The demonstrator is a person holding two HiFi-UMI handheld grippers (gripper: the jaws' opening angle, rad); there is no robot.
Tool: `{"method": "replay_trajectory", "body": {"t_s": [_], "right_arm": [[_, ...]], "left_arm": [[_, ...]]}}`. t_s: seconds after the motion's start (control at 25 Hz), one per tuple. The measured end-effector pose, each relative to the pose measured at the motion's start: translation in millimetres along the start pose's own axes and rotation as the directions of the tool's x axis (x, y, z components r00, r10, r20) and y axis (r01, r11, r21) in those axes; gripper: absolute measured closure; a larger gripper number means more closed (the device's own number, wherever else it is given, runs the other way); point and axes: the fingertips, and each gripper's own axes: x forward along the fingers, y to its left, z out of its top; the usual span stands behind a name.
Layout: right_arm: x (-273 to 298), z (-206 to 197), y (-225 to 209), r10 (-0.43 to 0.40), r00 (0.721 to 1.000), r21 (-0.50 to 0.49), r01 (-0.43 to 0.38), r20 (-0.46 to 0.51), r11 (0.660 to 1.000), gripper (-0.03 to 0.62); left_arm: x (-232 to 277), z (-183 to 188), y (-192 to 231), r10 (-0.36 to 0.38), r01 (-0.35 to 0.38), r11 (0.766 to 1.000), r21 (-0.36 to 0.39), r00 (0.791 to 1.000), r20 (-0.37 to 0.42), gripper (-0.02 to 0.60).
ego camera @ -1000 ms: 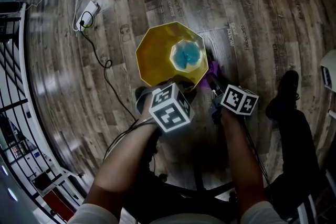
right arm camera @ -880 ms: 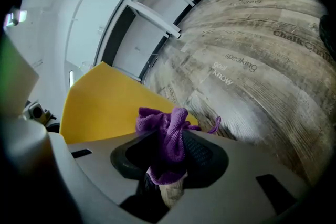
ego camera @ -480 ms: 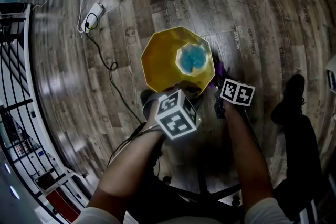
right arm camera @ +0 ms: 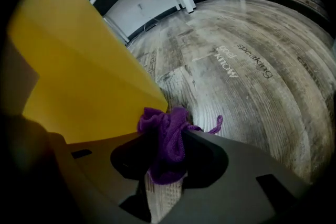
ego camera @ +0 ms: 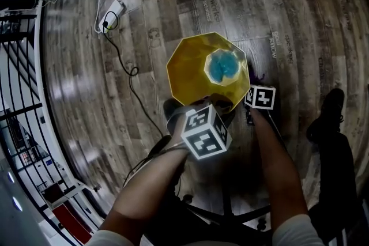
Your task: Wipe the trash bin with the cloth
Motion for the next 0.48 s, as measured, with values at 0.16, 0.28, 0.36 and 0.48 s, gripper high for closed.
{"method": "replay_trajectory", "body": {"t_s": [0.16,0.28,0.36,0.48], "right_arm": [[14,-11,-7,-0.046,0.997,-0.077,0.041,-0.057,0.996,0.45],[15,-9,-6,-0.039,0.997,-0.068,0.034,-0.06,0.997,0.45],[10,-7,-6,-0.033,0.998,-0.055,0.03,-0.055,0.998,0.45],[-12,2,-17,-0.059,0.998,-0.051,0.059,-0.006,0.997,0.45]], "left_arm": [[2,-2,-2,-0.003,0.003,1.0,0.003,1.0,0.001,0.528],[2,-2,2,0.009,-0.009,1.0,-0.013,1.0,0.007,0.528],[2,0,6,0.02,-0.019,0.999,-0.04,1.0,0.012,0.528],[4,5,8,0.026,-0.024,0.996,-0.089,0.999,0.026,0.526]]}}
